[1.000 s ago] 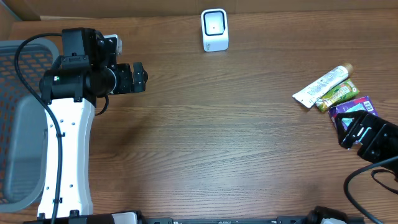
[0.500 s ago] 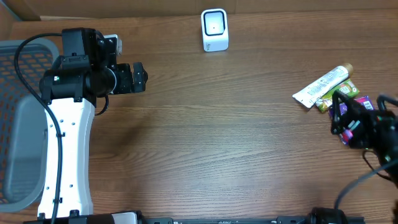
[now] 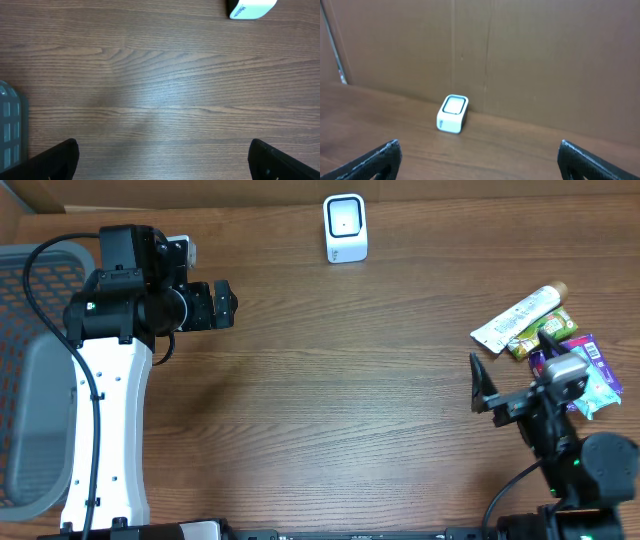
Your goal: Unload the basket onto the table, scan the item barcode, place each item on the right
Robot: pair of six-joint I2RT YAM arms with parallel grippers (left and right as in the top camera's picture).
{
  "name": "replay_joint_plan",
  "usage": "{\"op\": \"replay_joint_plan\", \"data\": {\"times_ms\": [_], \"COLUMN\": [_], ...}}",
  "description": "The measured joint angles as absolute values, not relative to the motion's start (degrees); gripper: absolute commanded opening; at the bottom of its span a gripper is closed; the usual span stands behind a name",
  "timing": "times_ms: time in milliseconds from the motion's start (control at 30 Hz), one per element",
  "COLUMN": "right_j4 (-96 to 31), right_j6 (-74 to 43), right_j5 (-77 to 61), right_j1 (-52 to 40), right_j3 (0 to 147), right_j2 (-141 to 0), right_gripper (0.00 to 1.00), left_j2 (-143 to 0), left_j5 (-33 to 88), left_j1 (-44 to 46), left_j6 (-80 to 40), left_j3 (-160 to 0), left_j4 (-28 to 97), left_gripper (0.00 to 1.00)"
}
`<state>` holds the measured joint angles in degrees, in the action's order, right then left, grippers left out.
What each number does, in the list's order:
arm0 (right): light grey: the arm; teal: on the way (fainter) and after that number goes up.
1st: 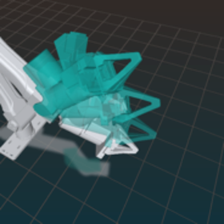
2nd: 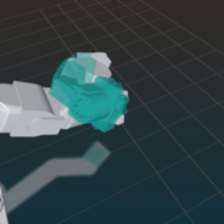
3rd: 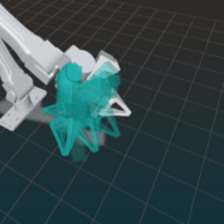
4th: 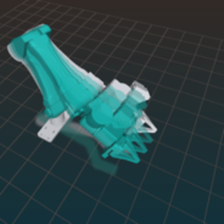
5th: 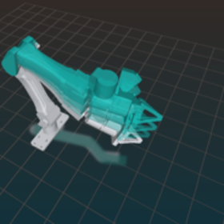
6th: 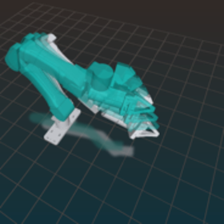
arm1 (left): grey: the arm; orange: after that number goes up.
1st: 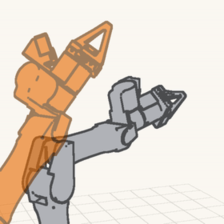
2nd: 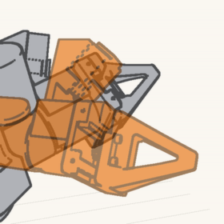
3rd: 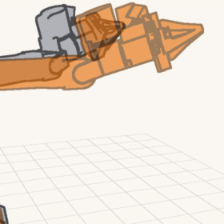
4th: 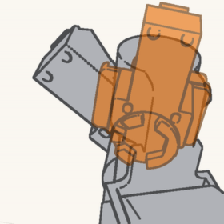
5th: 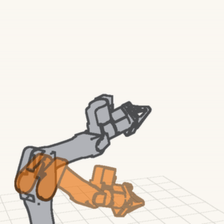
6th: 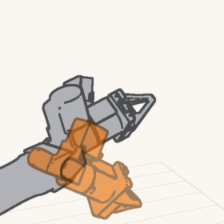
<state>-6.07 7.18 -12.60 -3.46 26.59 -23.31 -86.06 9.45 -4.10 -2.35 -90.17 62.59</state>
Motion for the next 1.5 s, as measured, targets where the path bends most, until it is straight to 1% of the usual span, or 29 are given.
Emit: {"op": "replay_joint_plan", "data": {"times_ms": [233,567,633,800,1500], "right_j4": [3.4,4.4,3.1,-3.6,-4.0], "right_j6": [8.6,9.2,9.2,9.3,9.3], "right_j5": [-12.6,-12.6,-12.5,-12.4,-12.0], "right_j1": [-3.5,-3.5,-3.5,-3.5,-3.5], "right_j3": [11.5,2.8,1.4,1.1,1.1], "right_j2": [-15.2,-7.9,-5.8,-1.0,-0.8], "right_gripper": [1.00,1.00,1.00,1.00,1.00], "left_j2": [-86.1,-86.1,-86.1,-86.1,-86.1], "left_j5": [9.5,9.5,9.5,9.5,9.5], "left_j1": [-4.1,-4.1,-4.1,-4.1,-4.1], "left_j6": [-2.3,-2.3,-2.3,-2.3,-2.3], "left_j3": [-90.2,-90.2,-90.2,-90.2,-90.2], "left_j4": [62.6,62.6,62.6,62.6,62.6], "left_gripper": [0.99,1.00,1.00,0.99,1.00]}}
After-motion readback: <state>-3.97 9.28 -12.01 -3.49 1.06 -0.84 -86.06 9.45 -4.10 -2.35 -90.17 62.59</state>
